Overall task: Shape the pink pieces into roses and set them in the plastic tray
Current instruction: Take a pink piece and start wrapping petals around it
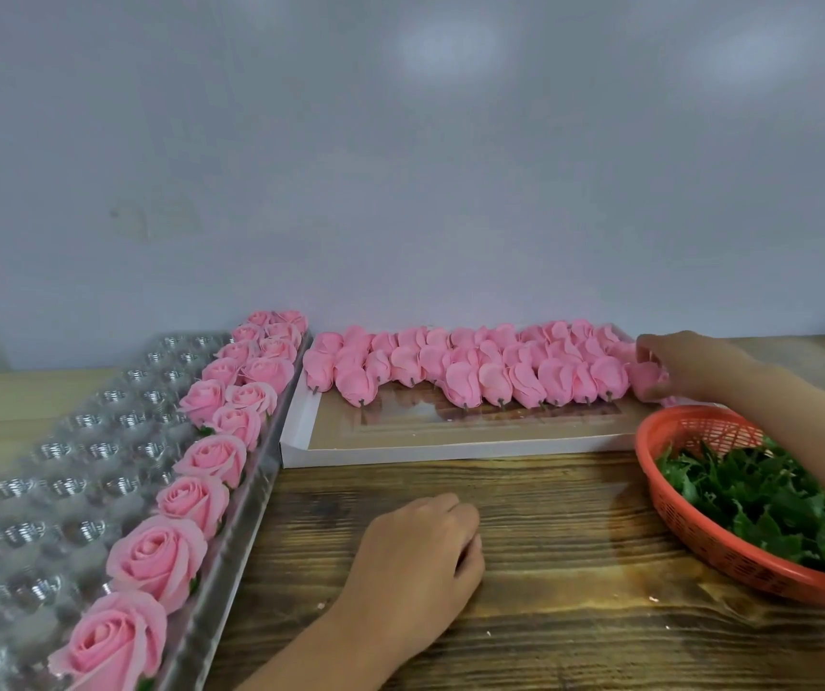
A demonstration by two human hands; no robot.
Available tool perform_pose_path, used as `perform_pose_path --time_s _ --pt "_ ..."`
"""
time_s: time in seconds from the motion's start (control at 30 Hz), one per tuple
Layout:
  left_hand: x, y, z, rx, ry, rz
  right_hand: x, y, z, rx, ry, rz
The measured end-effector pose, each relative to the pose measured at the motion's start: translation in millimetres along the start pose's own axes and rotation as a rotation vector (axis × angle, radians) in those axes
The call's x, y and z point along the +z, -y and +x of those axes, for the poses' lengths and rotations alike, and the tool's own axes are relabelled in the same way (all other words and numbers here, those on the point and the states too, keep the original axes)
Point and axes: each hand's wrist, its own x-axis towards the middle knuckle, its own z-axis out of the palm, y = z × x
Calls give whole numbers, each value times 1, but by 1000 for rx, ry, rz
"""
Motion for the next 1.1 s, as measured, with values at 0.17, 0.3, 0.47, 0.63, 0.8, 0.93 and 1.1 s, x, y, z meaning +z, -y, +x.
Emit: perform_pose_path --time_s 0.17,0.3,0.47,0.63,0.8,0.93,1.1 --pt "0 -1 0 -9 9 -7 3 -3 -1 17 2 96" --pt "-1 -2 -1 -9 11 4 0 -9 1 47 -59 169" --pt "-2 -2 -1 -9 22 -2 -11 -22 -1 63 -208 290" --pt "-1 -2 -1 -10 -2 -2 -35 -3 -22 -55 -384 455" --pt "2 0 -3 -20 -60 -73 -53 64 -74 -195 -397 643" --pt "4 3 -2 -88 -99 -209 -36 122 -127 -387 -275 750" --pt "5 5 2 -177 -91 -423 7 166 -158 -516 -133 787"
